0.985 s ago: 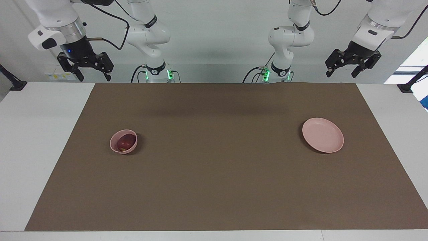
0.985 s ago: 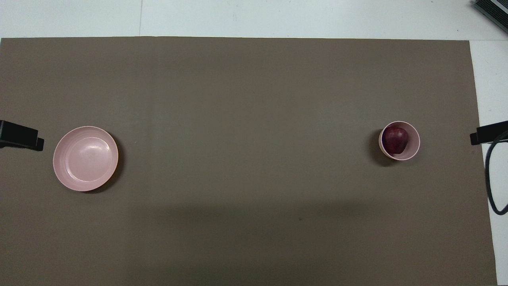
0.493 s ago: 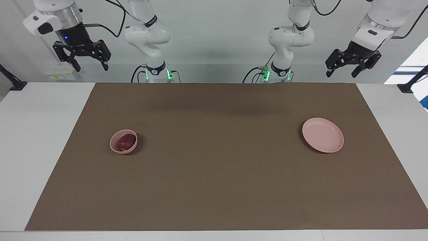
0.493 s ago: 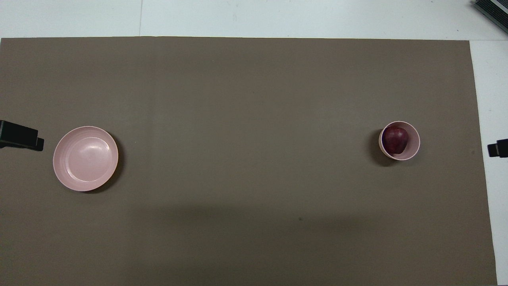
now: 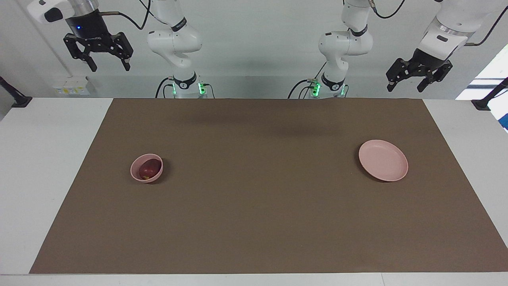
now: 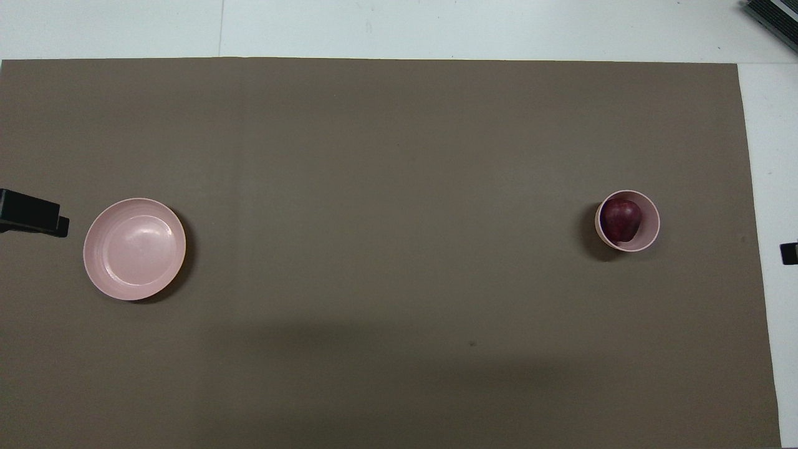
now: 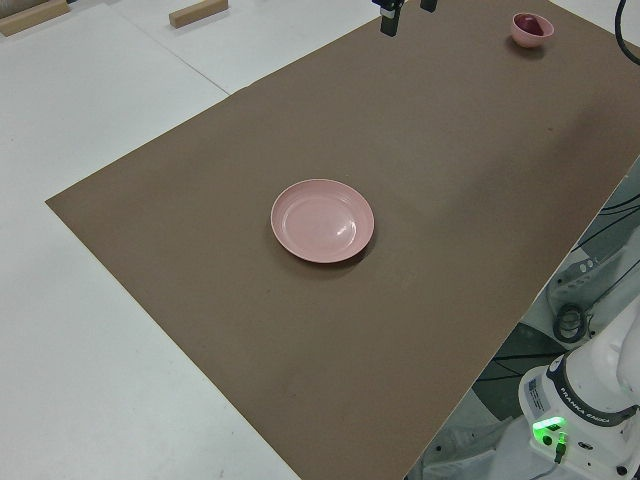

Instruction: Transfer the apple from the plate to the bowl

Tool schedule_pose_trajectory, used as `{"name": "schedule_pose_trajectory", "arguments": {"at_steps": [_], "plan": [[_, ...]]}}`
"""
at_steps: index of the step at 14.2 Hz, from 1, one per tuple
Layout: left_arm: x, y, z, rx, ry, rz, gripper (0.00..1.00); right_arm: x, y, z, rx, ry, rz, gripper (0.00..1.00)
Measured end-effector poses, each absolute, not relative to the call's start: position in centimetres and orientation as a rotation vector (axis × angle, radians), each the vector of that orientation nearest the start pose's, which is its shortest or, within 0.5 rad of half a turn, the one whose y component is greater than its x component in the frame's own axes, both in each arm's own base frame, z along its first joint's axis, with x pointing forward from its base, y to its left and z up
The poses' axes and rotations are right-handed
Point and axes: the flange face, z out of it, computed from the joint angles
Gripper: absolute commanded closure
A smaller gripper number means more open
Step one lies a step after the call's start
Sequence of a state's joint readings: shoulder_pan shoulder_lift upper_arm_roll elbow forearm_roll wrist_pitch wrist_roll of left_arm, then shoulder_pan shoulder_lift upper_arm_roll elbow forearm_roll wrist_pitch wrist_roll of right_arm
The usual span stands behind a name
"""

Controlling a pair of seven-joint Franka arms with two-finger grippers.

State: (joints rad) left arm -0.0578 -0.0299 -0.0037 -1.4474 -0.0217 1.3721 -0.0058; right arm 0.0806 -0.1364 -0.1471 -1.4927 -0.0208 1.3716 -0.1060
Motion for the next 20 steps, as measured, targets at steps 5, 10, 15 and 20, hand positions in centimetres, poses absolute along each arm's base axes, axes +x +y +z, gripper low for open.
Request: {"name": "schedule_pose_trajectory", "arguments": {"at_steps": [5,10,15,20], "plan": [[52.2,-3.5,68.1,-3.159,0.094,0.073,0.0,48.6,-1.6,71.0,-3.147,-0.137,-0.013,0.0],[52.2,-3.5,68.1,-3.159,0.095,0.072,0.0,48.3,-1.4,70.8,-3.145,-0.143,-0.004,0.0],[52.2,-3.6,68.1,-3.159,0.098,0.072,0.0,47.9,-1.3,71.1,-3.144,-0.147,-0.011,0.0],[52.2,-3.5,68.1,-3.158,0.095,0.065,0.0,47.9,-1.4,70.8,-3.144,-0.144,-0.002,0.0]]}}
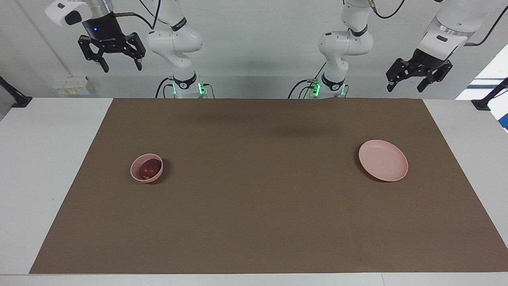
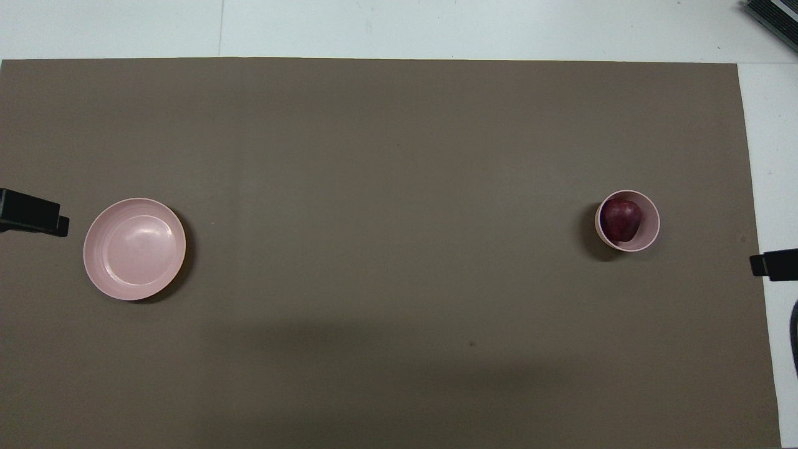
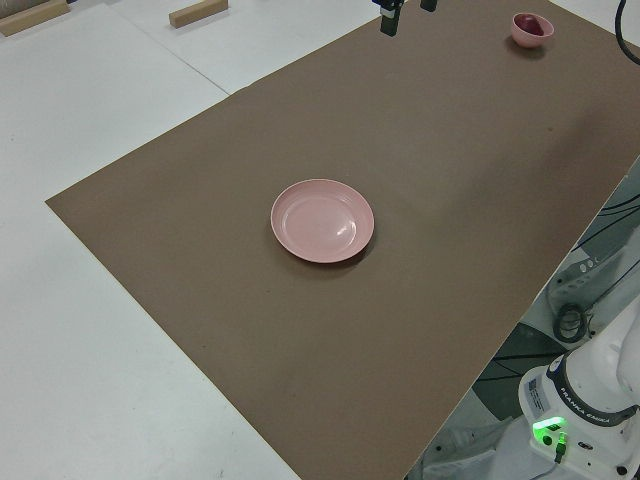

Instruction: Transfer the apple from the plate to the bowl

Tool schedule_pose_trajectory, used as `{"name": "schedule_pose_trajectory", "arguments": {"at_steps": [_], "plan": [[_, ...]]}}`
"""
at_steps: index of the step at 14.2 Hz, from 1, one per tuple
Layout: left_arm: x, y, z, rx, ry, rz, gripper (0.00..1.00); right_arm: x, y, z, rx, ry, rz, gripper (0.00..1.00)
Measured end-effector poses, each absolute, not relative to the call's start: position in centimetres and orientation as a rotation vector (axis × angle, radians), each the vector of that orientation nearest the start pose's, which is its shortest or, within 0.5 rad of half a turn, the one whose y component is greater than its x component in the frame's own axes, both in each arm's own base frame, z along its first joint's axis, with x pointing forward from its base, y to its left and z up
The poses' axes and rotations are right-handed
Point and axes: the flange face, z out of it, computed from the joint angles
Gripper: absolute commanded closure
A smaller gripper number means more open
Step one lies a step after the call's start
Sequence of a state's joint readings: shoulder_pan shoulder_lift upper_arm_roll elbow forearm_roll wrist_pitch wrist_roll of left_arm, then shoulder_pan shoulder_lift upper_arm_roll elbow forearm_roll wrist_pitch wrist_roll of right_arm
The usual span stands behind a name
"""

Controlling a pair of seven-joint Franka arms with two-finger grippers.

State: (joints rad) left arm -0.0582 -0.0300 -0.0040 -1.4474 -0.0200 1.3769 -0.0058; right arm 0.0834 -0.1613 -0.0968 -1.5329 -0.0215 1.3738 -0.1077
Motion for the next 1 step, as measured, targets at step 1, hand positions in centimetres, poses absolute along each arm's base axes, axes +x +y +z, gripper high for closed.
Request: {"name": "schedule_pose_trajectory", "arguments": {"at_steps": [1], "plan": [[52.26,-3.49,68.13,-3.158,0.094,0.062,0.0,47.92,-1.42,70.74,-3.144,-0.144,0.0,0.0]]}}
